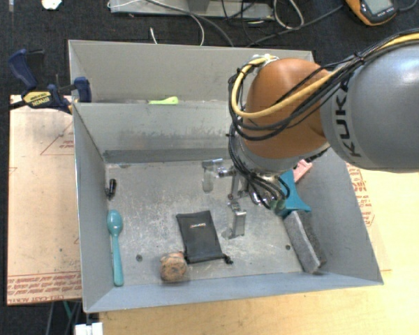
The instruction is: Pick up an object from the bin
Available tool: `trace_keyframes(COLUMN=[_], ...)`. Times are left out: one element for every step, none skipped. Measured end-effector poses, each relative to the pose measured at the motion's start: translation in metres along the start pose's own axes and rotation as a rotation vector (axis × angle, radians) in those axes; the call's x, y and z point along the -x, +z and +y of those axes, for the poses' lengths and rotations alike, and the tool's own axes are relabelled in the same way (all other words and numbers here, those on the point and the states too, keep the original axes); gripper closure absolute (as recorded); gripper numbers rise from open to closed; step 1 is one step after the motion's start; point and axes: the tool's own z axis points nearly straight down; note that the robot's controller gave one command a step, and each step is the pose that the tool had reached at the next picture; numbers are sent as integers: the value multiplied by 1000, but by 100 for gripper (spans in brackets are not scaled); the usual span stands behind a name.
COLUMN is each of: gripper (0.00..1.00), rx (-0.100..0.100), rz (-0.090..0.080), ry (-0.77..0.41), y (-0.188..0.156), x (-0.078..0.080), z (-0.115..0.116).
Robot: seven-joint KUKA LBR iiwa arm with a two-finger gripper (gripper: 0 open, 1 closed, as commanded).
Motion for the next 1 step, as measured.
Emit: trace_keyframes(gripper=[0], rx=[1], rz=[1], ry=[154], y=[21], x=[-9], z=[7])
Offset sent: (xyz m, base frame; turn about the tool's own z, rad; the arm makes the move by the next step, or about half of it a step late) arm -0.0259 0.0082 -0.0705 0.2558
